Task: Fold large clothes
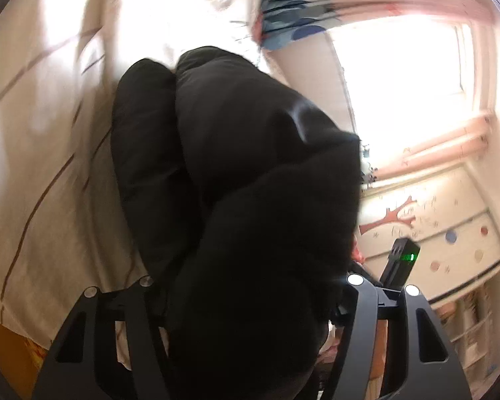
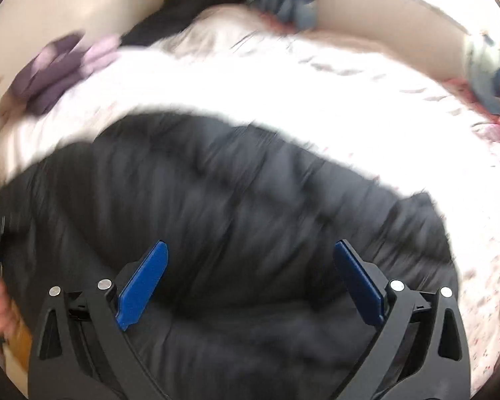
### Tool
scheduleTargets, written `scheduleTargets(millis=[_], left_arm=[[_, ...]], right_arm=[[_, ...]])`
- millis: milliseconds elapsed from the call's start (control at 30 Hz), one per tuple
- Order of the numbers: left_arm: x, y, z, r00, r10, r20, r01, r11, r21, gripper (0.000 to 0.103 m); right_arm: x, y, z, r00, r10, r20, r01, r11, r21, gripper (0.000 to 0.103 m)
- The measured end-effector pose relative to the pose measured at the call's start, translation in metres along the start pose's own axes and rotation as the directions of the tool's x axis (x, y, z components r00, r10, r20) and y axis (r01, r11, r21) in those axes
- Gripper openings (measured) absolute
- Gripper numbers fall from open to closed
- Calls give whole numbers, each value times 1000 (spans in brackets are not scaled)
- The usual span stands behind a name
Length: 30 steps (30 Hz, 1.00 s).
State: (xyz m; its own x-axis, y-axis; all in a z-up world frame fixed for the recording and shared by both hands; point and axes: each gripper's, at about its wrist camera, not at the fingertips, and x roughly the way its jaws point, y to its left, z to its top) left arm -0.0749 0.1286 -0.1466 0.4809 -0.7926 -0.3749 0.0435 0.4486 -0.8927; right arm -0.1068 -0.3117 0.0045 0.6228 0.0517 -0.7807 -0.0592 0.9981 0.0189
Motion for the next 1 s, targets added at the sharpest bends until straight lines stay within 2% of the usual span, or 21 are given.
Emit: scheduleTargets(millis=[33, 67, 133, 167, 233, 333, 433, 467, 533, 567, 633, 733, 833, 933, 1000], left_arm=[[2, 6, 0, 1000, 2, 1, -2, 1000, -15, 52], [1, 9, 0, 1000, -4, 8, 4, 1000, -16, 51], [-2, 10, -1, 1000, -12, 18, 12, 1000, -7, 49], [0, 11, -2, 1000, -17, 16, 17, 1000, -6, 49], [1, 11, -2, 1000, -17, 9, 17, 1000, -14, 49], [1, 18, 3, 1000, -2, -11, 2, 999, -35, 49], [-4, 23, 11, 1000, -2, -12, 1, 997, -76, 52], [-4, 22, 11, 1000, 3, -8, -3, 997, -83, 52], [-5, 15, 10, 1000, -2, 7, 2, 997, -73, 53], [-5, 7, 8, 1000, -6, 14, 7, 998, -60, 53], [-12, -8, 3, 999, -16, 30, 17, 1000, -18, 48], [-20, -26, 2, 1000, -6, 28, 5, 999, 38, 43], [-18, -29, 3, 1000, 16, 15, -16, 999, 33, 43], [-27, -45, -3, 999, 32, 28, -34, 996, 84, 42], [-32, -58, -5, 998, 52, 35, -56, 991, 125, 42]], right_arm=[[10, -7, 11, 1000, -23, 6, 22, 999, 24, 96], [22, -13, 19, 999, -53, 7, 52, 998, 45, 96], [70, -25, 24, 990, -117, -73, 121, 991, 58, 96], [100, -27, 20, 983, -83, -162, 94, 994, 58, 97], [113, -29, 22, 975, -61, -212, 74, 996, 54, 97], [82, -27, 25, 987, -34, -158, 42, 998, 47, 97], [31, -13, 6, 997, -21, -75, 21, 1000, -3, 97], [25, -9, -7, 996, -28, -84, 25, 999, -28, 97], [37, 4, -26, 987, -52, -152, 36, 994, -107, 97], [41, 4, -31, 987, -60, -150, 41, 991, -129, 97], [35, -2, -28, 984, -43, -171, 29, 996, -88, 97], [5, 1, -28, 996, -13, -93, 7, 998, -68, 97], [25, 15, -46, 984, -26, -175, 1, 990, -140, 97], [23, 7, -42, 984, -17, -179, -4, 993, -115, 97], [4, 5, -39, 993, 5, -114, -16, 995, -98, 97]])
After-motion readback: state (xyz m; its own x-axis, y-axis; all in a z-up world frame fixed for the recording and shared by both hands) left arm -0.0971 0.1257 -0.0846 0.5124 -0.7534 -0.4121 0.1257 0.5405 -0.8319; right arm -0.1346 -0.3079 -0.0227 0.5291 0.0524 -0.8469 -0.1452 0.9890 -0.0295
